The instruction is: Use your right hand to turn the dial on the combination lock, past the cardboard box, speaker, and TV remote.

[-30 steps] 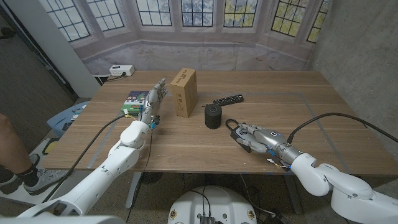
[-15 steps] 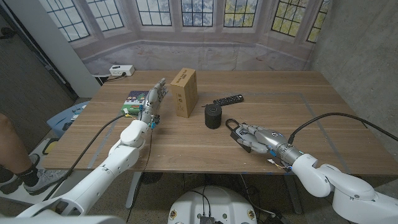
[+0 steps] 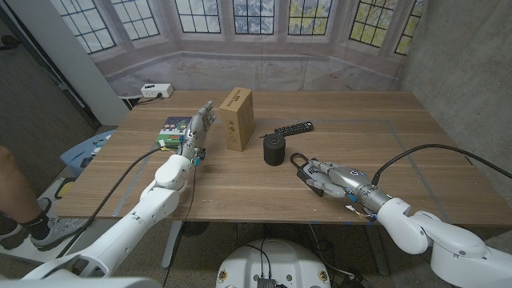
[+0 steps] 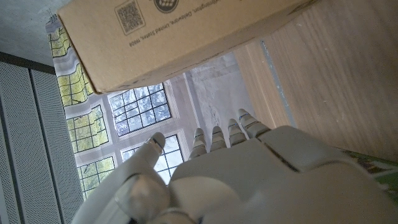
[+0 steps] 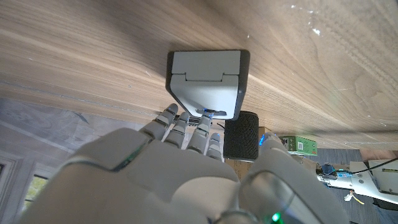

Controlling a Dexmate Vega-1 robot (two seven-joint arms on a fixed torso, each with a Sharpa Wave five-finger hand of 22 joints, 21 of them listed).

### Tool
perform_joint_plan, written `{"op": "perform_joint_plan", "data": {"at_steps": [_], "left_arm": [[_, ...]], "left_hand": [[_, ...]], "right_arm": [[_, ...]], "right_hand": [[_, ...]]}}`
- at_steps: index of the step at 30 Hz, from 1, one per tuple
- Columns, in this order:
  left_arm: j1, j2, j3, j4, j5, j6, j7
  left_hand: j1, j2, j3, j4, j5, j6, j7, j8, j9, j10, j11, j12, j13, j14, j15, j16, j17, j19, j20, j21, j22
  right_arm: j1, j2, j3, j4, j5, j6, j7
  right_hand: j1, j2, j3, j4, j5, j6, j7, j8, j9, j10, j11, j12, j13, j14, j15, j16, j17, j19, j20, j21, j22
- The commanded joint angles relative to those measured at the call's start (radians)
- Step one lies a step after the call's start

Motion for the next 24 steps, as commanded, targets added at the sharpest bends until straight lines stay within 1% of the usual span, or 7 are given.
{"op": "perform_joint_plan", "data": {"at_steps": [1,4,7,24], "left_arm": [[0.006,-0.002,-0.001,0.0,-0.001,-0.003,0.008],[0.008,-0.002,-0.001,-0.002,-0.002,-0.003,0.01],[0.011,-0.003,-0.002,-0.002,-0.002,-0.004,0.012],[0.013,-0.006,-0.002,-0.002,-0.001,-0.009,0.014]], "left_hand": [[0.0,0.0,0.007,-0.004,0.0,-0.001,-0.002,0.009,0.004,0.003,0.007,-0.001,0.005,0.005,0.004,0.0,0.005,0.005,0.0,0.0,0.002],[0.0,-0.001,0.007,-0.004,0.0,-0.001,-0.002,0.009,0.004,0.003,0.008,-0.002,0.005,0.006,0.004,0.0,0.005,0.005,0.001,0.0,0.002],[0.0,-0.001,0.007,-0.004,-0.001,-0.001,-0.003,0.009,0.004,0.003,0.007,-0.002,0.005,0.006,0.004,0.0,0.005,0.005,0.001,0.0,0.002],[-0.001,-0.001,0.008,-0.004,-0.001,-0.003,-0.003,0.009,0.004,0.001,0.008,-0.002,0.005,0.005,0.005,0.0,0.005,0.003,0.0,0.0,0.002]], "right_arm": [[-0.007,-0.033,0.02,-0.02,-0.004,0.012,-0.012],[-0.006,-0.04,0.025,-0.023,-0.004,0.023,-0.012],[-0.004,-0.04,0.03,-0.025,-0.005,0.03,-0.015],[0.006,-0.027,0.042,-0.023,-0.028,0.05,-0.021]], "right_hand": [[-0.006,0.001,0.002,-0.005,-0.003,0.012,-0.003,0.006,0.002,0.022,0.006,0.004,0.003,0.009,-0.025,0.004,0.004,0.009,-0.036,0.002,0.003],[-0.005,0.001,0.003,-0.007,-0.003,0.015,-0.002,0.007,0.002,0.025,0.004,0.004,0.003,0.012,-0.025,0.004,0.004,0.01,-0.036,0.003,0.003],[-0.005,0.001,0.004,-0.008,-0.003,0.018,-0.003,0.007,0.002,0.027,0.008,0.004,0.003,0.013,-0.026,0.004,0.003,0.011,-0.035,0.002,0.003],[-0.002,0.0,0.008,-0.015,-0.003,0.026,-0.001,0.008,0.002,0.037,0.01,0.003,0.004,0.021,-0.024,0.004,0.003,0.016,-0.034,0.002,0.003]]}}
